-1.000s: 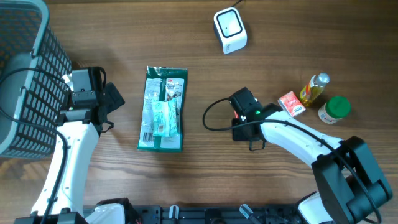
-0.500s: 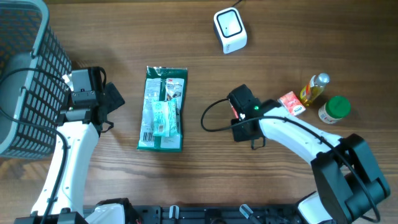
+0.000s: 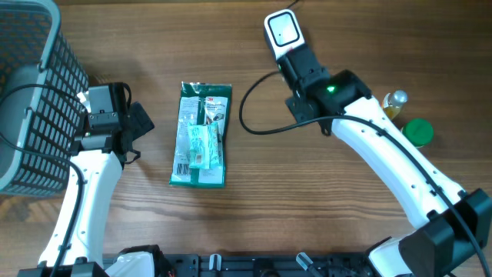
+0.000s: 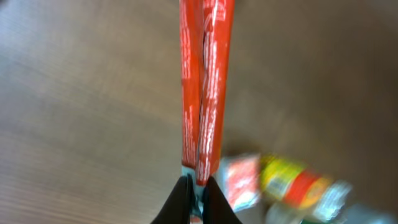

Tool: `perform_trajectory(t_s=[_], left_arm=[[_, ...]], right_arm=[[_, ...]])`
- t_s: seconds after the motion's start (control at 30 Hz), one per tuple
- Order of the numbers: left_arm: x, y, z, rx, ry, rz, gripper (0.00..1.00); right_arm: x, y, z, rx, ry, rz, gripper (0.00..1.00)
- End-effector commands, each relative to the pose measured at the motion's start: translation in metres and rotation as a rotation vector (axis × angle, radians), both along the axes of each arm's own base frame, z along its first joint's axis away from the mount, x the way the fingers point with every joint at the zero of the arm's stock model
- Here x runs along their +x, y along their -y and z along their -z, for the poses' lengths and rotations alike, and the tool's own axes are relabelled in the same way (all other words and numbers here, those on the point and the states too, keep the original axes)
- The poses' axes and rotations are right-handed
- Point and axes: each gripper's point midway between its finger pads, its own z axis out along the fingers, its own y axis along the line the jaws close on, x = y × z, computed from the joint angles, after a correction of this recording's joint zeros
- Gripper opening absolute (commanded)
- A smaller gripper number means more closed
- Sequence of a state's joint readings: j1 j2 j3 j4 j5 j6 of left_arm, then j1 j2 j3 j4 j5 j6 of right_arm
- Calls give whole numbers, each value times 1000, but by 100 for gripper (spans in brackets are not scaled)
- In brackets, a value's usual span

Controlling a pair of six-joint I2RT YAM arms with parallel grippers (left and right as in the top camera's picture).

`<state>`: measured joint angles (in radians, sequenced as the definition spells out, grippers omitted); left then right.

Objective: Scan the item barcode
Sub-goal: 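Lift the red tube and hold it before the scanner window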

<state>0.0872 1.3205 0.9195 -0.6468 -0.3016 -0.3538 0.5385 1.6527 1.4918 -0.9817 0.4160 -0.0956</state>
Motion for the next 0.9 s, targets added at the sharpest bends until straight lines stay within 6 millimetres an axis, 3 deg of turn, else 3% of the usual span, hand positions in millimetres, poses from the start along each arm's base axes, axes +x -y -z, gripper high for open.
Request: perform_trajectory(t_s=[0.0,0.13,0.23,0.5,0.6,0.73,0.87], left_arm=[[-1,-2,2,2,-5,-4,100],[-1,-2,2,2,-5,-4,100],[-1,-2,2,2,-5,-4,100],[-1,-2,2,2,-5,-4,100],[-1,-2,2,2,-5,-4,100],[-1,-2,2,2,-5,-4,100],[-1,-2,2,2,-5,-4,100]], right_arm=[[29,12,-38,-161,163,-74,4],[57,0,-52,-230,267,-167,4],[83,9,-51,-346,326,-124,4],[126,24,7,-595,267,-126,4],[139,21,27,-668,253,-158,4],[148,24,58,-744,228,-144,4],[155,24,76,-762,234,-124,4]])
